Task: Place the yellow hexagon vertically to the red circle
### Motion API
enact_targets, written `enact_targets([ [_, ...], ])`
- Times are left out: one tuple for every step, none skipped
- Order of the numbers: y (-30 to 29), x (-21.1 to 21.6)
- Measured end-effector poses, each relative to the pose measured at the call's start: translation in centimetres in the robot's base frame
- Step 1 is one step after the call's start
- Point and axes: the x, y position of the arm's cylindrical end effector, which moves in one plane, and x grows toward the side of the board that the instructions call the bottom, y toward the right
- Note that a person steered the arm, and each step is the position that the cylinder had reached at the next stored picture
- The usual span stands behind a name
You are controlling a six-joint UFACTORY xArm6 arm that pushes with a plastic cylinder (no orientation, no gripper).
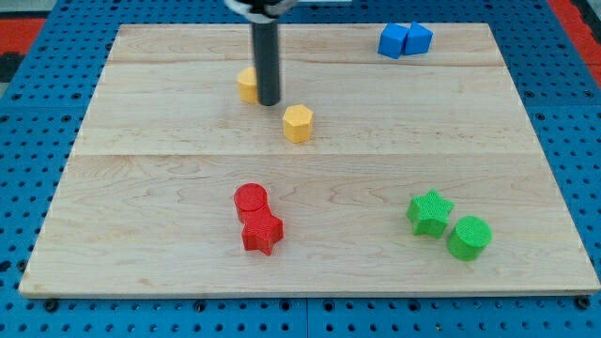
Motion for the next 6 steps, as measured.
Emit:
enact_targets([
  [6.1, 2.1],
  [8.2, 4.4],
  [9.2, 6.1],
  [12.6, 7.3],
  [11.4, 7.9],
  [5.9, 8.1],
])
